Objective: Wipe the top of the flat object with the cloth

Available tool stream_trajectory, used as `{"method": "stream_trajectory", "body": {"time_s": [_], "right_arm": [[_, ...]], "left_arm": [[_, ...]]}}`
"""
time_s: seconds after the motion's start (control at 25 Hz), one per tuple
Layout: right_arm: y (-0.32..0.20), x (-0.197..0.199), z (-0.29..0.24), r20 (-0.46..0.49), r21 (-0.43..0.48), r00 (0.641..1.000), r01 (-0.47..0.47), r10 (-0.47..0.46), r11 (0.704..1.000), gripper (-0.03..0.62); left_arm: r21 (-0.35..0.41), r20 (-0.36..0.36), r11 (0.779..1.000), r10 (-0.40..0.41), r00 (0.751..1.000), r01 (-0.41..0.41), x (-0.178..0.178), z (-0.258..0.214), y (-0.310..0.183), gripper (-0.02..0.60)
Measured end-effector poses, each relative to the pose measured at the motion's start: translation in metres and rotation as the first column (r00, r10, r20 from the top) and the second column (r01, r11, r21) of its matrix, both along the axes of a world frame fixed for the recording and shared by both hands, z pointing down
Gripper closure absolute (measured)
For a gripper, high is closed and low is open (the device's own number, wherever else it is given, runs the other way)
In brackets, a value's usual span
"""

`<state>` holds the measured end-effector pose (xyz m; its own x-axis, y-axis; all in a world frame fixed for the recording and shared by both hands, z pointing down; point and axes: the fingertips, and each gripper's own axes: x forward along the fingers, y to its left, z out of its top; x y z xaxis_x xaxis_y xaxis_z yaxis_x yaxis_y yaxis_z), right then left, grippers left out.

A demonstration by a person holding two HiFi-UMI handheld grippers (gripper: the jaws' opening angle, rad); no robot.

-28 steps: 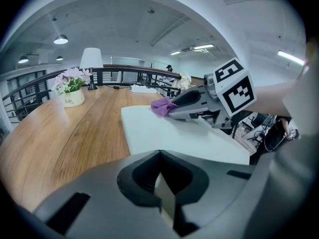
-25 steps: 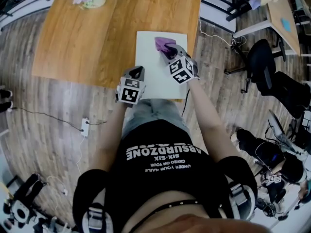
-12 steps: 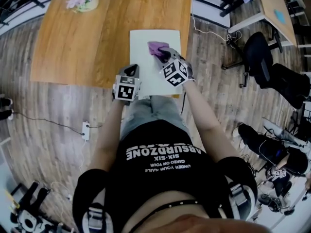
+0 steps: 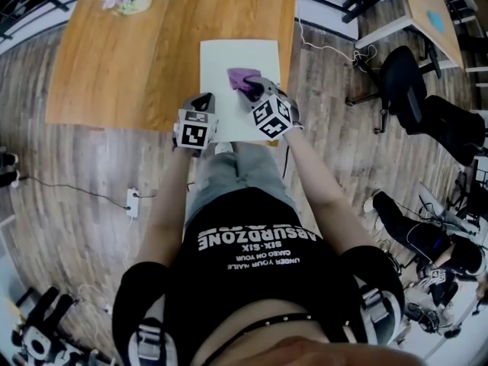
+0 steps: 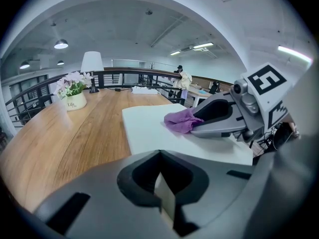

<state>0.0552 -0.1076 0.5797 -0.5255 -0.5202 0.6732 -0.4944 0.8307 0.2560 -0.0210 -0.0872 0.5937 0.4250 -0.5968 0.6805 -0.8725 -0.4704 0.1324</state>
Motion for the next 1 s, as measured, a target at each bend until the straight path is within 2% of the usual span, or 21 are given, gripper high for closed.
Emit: {"method": "stream_trajectory", "body": {"time_s": [0.6, 1.0], "right_arm": [[0.036, 0.0, 0.0, 0.019, 0.003, 1.0, 0.012, -0.012, 1.0, 0.496], [0.06, 0.001, -0.001, 0.029, -0.001, 1.0, 0.012, -0.012, 1.0, 0.494]], "left_arm": [[0.05, 0.029, 0.999, -0.01, 1.0, 0.009, 0.002, 0.002, 0.0, 0.566], [0.051, 0.046, 0.999, -0.01, 0.999, 0.008, 0.002, 0.002, 0.002, 0.566]]}}
